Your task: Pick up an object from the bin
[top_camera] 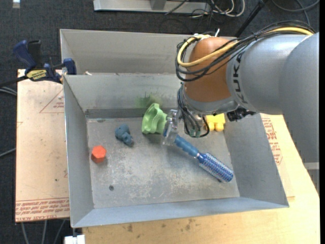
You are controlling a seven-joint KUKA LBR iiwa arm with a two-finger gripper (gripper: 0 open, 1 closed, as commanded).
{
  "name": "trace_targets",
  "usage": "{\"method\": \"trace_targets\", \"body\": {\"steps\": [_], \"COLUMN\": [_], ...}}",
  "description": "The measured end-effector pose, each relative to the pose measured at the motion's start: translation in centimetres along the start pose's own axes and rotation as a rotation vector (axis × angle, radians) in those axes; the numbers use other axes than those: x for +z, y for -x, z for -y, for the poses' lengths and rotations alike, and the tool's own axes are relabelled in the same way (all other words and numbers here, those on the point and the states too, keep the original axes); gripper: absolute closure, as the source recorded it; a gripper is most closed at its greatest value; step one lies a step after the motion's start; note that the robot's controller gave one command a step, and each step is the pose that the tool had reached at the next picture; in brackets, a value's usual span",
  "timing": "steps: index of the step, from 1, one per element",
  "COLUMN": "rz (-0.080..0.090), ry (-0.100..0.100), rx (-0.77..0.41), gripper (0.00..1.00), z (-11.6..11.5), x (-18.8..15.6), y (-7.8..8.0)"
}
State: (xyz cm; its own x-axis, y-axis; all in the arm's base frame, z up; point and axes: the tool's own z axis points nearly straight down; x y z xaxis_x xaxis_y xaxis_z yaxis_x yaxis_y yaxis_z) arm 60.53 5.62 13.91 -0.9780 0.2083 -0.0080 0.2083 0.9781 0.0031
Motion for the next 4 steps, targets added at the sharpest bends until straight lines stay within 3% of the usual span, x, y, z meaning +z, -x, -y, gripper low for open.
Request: {"method": "trace_targets", "body": {"steps": [1, 2, 3, 4], "rz": [0.004, -0.005, -0.002, -0.014], "ry": [0.002, -0.001, 0.0, 0.0], "rx": [-0.03, -0.028, 0.042, -0.037], "gripper": [1.0, 0.0, 0.0, 0.0], "z": [-2.6, -2.4, -5.1, -12.1], "x": [-7.6, -7.0, 5.7, 5.5], "y": [1.0, 0.8, 3.8, -6.1]}}
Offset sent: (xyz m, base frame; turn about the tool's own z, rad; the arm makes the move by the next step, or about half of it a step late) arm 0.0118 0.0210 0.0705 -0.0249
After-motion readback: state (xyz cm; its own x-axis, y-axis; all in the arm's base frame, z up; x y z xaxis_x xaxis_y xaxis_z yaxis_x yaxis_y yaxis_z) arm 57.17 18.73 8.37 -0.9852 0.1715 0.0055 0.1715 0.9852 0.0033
